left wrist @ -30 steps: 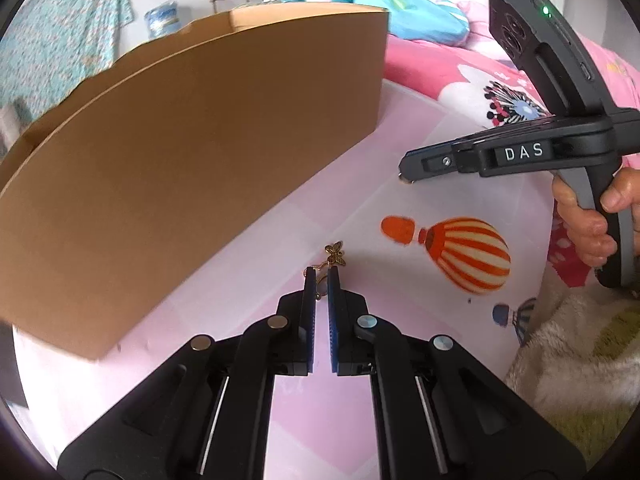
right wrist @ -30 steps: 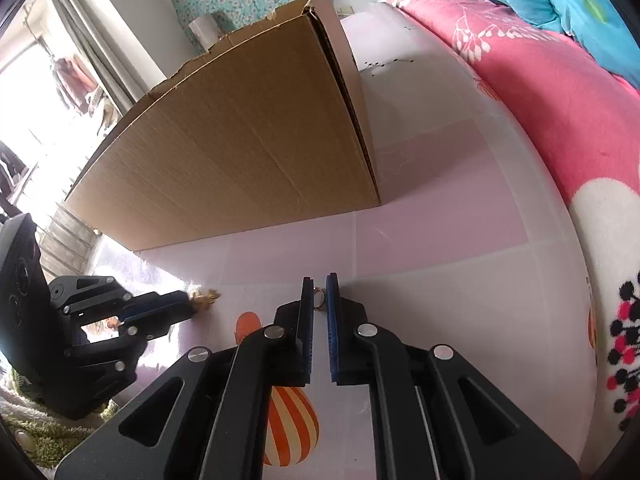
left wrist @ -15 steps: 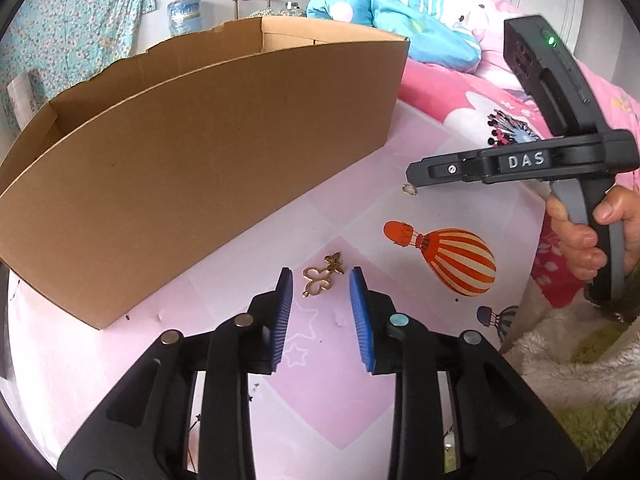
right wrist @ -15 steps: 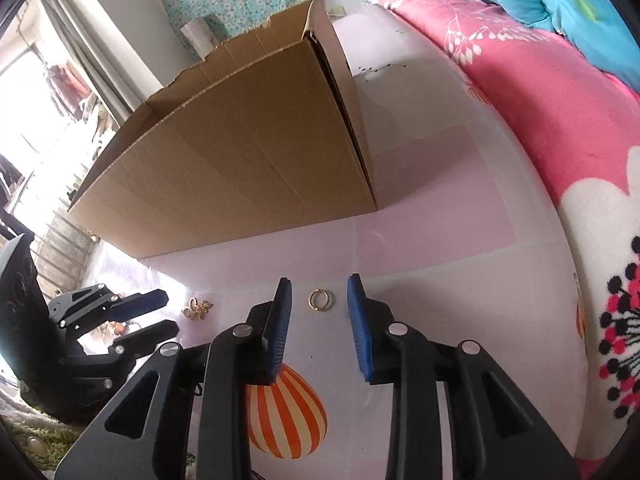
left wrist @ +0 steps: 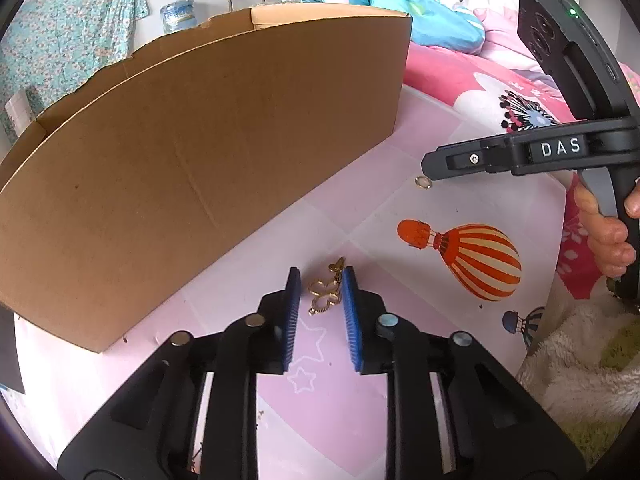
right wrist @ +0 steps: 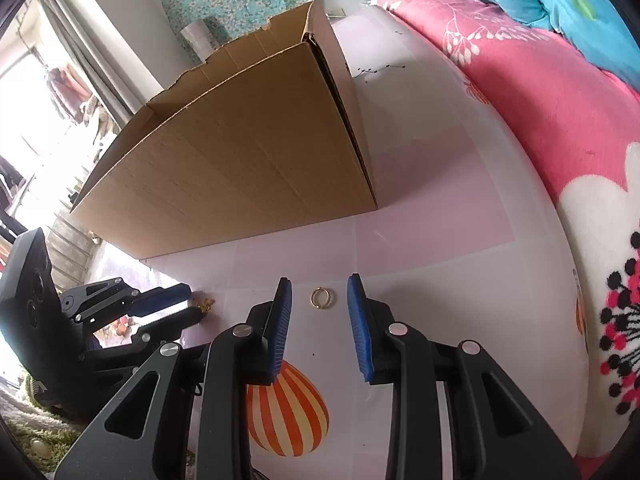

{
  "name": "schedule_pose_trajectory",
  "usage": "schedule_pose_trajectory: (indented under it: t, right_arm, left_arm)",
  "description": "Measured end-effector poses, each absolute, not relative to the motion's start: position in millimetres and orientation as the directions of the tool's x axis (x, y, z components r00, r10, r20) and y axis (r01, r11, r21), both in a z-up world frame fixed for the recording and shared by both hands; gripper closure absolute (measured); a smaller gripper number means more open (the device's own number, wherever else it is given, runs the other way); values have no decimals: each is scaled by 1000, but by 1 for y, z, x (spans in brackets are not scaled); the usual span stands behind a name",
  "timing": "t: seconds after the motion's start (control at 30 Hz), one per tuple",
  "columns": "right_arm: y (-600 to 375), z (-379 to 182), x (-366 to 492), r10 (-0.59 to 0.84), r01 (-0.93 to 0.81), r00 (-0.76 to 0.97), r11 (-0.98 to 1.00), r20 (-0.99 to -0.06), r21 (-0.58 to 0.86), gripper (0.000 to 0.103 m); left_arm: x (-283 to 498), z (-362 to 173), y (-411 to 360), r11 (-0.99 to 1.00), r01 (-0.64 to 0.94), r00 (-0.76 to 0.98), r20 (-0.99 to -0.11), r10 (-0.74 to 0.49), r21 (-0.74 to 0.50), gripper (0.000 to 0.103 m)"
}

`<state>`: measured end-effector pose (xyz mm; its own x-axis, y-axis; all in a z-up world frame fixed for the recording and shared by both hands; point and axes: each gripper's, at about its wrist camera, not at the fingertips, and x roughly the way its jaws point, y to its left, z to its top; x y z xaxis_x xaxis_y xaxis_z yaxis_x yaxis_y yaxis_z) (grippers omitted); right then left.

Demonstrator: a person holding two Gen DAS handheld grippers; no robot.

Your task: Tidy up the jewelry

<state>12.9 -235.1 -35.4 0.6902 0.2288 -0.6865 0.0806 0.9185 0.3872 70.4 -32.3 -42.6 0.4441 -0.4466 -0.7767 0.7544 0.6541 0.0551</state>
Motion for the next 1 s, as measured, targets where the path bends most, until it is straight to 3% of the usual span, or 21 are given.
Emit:
schedule_pose_trajectory:
  t: [0.57, 1.0]
  right_arm:
    - [-236, -31, 9, 212, 83, 696, 925, -686, 370, 74]
    - [-215, -38, 4, 141, 74, 655, 966, -743, 248, 74]
  left_arm:
    - [67, -34, -26, 682, 730, 467, -765, -443, 50, 91]
    - [67, -39, -25, 703, 711, 463, -767, -445, 22, 91]
